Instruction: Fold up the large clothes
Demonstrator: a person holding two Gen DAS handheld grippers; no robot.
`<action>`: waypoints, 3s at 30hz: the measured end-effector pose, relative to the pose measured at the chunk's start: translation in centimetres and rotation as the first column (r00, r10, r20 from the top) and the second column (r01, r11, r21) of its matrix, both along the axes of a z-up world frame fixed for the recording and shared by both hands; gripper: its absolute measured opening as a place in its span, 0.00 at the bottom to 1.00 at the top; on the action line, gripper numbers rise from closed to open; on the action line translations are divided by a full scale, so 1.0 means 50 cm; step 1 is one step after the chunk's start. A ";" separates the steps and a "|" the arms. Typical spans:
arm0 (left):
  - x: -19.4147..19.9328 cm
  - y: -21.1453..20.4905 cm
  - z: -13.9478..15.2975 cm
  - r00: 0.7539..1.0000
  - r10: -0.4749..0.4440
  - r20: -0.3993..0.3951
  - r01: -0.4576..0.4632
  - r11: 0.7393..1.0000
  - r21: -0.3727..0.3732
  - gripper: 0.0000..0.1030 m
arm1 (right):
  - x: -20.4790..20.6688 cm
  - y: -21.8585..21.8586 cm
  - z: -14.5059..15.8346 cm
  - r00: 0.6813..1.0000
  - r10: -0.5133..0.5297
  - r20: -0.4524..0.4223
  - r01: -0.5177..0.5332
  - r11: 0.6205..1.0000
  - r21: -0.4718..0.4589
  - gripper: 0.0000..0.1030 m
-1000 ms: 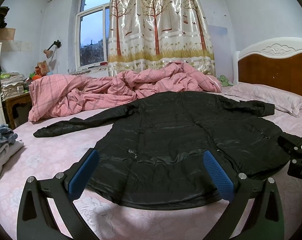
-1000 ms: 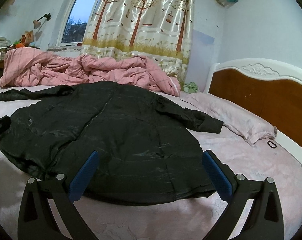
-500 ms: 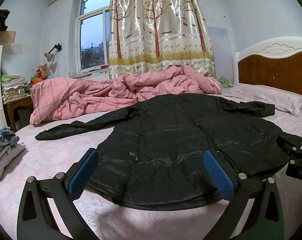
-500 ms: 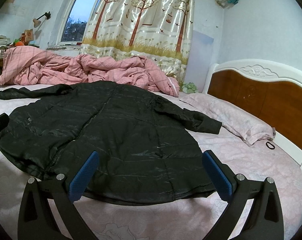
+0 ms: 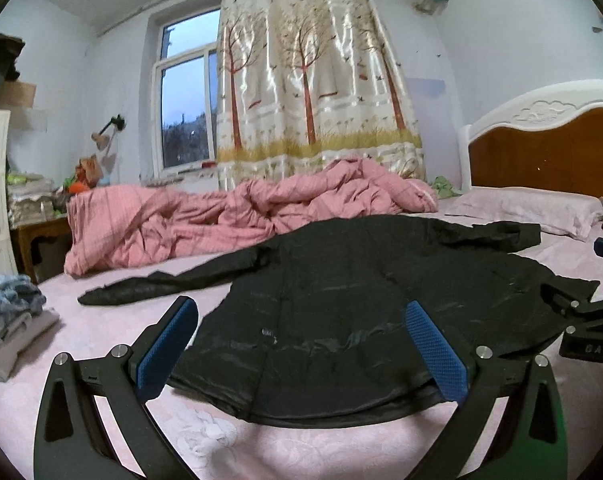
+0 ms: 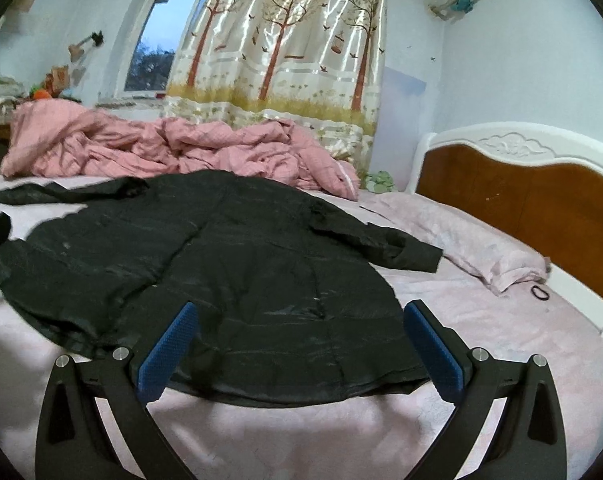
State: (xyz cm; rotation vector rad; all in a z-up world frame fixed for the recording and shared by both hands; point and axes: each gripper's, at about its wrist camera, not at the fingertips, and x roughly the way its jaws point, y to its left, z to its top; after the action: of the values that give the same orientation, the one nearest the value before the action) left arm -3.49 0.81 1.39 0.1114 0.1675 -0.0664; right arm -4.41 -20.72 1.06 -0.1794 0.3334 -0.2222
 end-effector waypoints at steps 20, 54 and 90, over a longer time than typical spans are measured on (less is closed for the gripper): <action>0.078 -0.076 -0.092 0.850 -0.072 -0.522 0.228 0.943 0.242 1.00 | 0.036 0.025 -0.067 0.918 0.083 -0.388 -0.134 0.985 -0.105 1.00; -0.024 0.111 0.040 0.876 0.005 -0.483 -0.004 1.000 0.003 0.06 | -0.113 -0.036 0.038 0.952 -0.032 -0.304 0.029 0.999 -0.014 0.07; 0.206 0.154 0.031 0.920 0.071 -0.386 -0.061 0.997 0.038 1.00 | 0.134 -0.194 0.050 0.947 -0.093 -0.309 0.136 0.983 0.120 0.83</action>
State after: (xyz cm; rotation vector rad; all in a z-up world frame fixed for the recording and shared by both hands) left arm 6.80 8.50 2.97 0.1172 0.5689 -0.0183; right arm 2.30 -30.40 3.57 -0.0545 0.6636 -0.2863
